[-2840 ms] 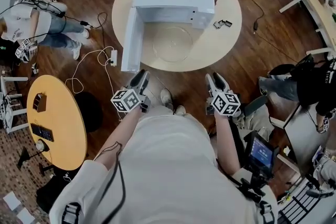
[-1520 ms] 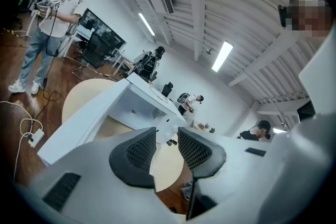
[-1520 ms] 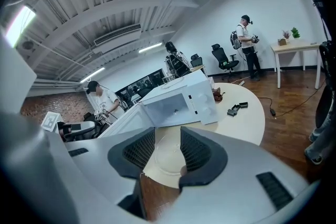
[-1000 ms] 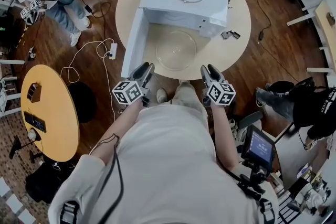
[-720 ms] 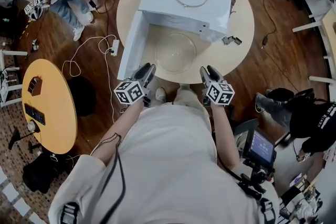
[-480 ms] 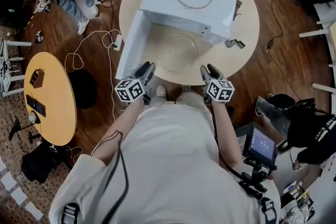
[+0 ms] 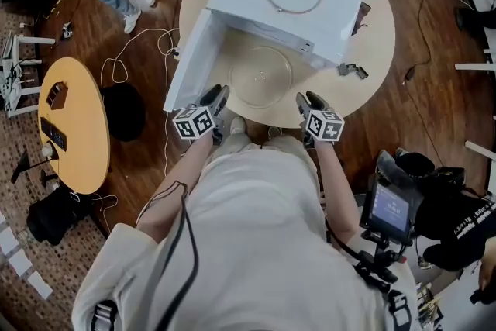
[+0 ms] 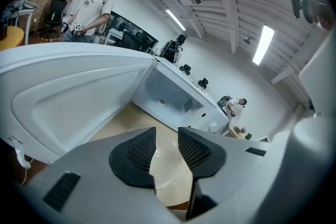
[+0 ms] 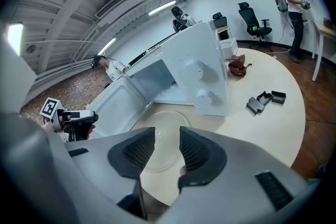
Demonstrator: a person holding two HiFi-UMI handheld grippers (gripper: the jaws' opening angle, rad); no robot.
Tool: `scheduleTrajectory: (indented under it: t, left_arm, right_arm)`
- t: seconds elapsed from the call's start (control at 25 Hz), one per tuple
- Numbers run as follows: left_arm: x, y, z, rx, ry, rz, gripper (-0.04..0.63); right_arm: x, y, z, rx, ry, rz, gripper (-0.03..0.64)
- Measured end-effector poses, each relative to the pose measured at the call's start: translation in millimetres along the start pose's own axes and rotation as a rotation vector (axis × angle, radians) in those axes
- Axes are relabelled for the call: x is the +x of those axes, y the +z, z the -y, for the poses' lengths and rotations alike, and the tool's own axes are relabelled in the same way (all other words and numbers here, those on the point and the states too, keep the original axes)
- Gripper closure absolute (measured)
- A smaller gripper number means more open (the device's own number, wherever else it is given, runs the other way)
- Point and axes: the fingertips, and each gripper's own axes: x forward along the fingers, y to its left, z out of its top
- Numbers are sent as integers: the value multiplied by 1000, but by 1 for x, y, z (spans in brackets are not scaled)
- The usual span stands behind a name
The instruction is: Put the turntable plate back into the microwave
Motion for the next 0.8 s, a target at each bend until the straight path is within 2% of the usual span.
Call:
scheduleTrajectory:
  t: [0.36, 0.8]
  left_arm:
    - [26, -19, -7, 9, 73, -55, 482]
    - [46, -35, -26, 51, 153, -126, 482]
  right_arm:
    - [21, -2, 24, -10, 51, -68, 477]
    - [58, -31, 44, -19, 87, -187, 477]
